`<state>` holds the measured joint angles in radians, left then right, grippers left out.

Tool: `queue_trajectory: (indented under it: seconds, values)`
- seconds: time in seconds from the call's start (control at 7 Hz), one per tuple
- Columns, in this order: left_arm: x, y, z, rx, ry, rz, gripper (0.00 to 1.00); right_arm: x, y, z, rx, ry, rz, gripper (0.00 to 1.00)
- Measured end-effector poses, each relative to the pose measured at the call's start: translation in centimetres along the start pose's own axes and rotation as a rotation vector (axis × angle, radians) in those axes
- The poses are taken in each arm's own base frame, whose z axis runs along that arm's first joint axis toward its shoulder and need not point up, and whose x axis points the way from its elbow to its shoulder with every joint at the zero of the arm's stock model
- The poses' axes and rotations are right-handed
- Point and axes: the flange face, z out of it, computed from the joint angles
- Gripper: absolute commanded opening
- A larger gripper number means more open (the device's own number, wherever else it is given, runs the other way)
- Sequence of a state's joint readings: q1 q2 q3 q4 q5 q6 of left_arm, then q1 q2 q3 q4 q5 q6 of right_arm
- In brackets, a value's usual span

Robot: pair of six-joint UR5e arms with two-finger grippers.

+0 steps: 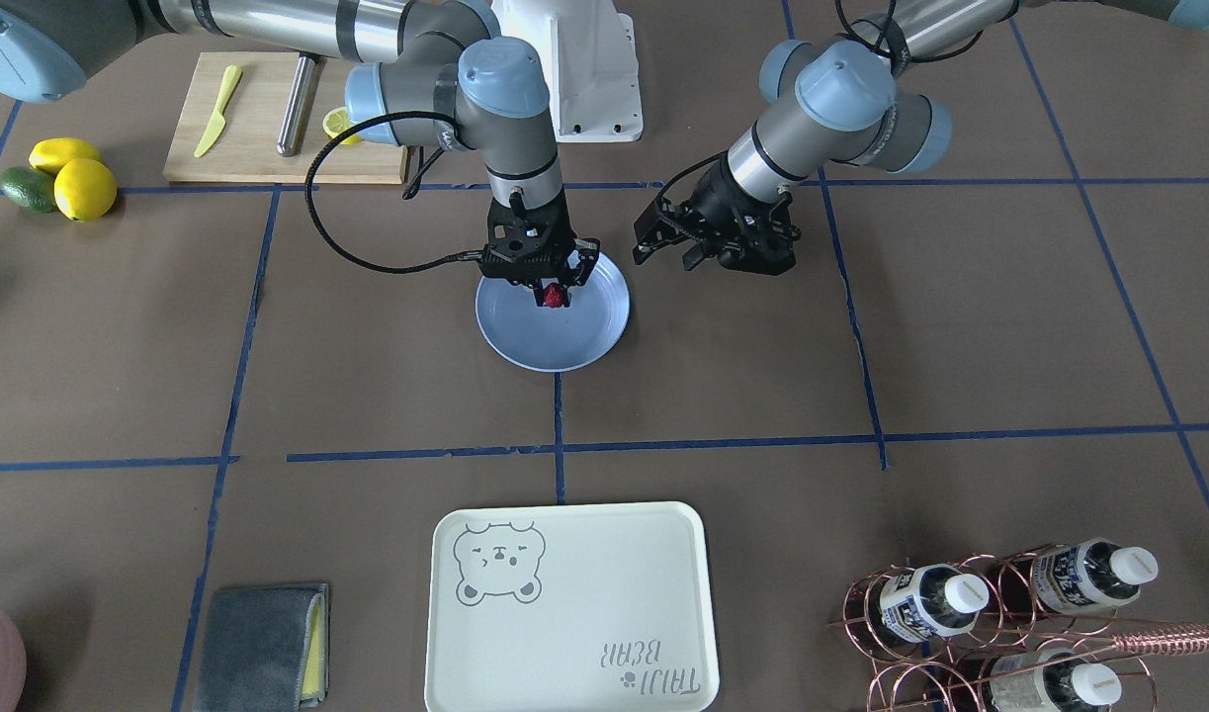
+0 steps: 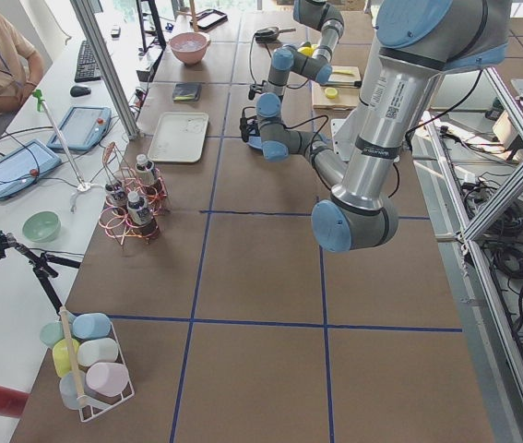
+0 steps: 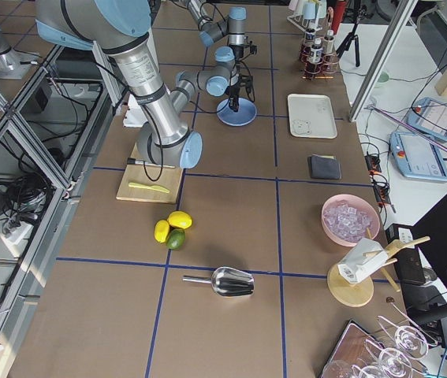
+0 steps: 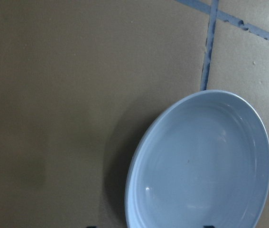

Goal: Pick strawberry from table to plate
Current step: 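Lower the strawberry onto the plate and open the right gripper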

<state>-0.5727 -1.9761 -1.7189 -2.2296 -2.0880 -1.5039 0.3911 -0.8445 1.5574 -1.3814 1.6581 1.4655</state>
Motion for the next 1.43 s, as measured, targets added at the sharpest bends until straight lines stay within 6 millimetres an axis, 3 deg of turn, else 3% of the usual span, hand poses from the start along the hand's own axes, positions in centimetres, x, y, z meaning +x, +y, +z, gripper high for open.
queue_trajectory:
  seconds: [0.29,0.57,0.71,0.86,1.43]
  values:
    - [-0.1,0.0,0.2,-0.001,-0.004,-0.002,0.81,0.2,-0.1,0.9,0.004,0.016,0.006,0.0]
    - [-0.3,-0.1,0.4,-0.001,-0.008,-0.004,0.81,0.2,-0.1,1.2,0.003,0.023,0.007,0.14]
    - [-0.3,-0.1,0.4,-0.001,-0.009,-0.005,0.81,0.3,-0.1,1.5,0.002,0.028,0.007,0.34]
    - [-0.3,-0.1,0.4,-0.001,-0.01,-0.005,0.81,0.4,-0.1,1.7,0.001,0.034,0.007,0.99]
    - [-0.5,-0.1,0.5,-0.001,-0.011,-0.005,0.81,-0.2,-0.1,1.0,-0.021,0.016,0.004,1.0]
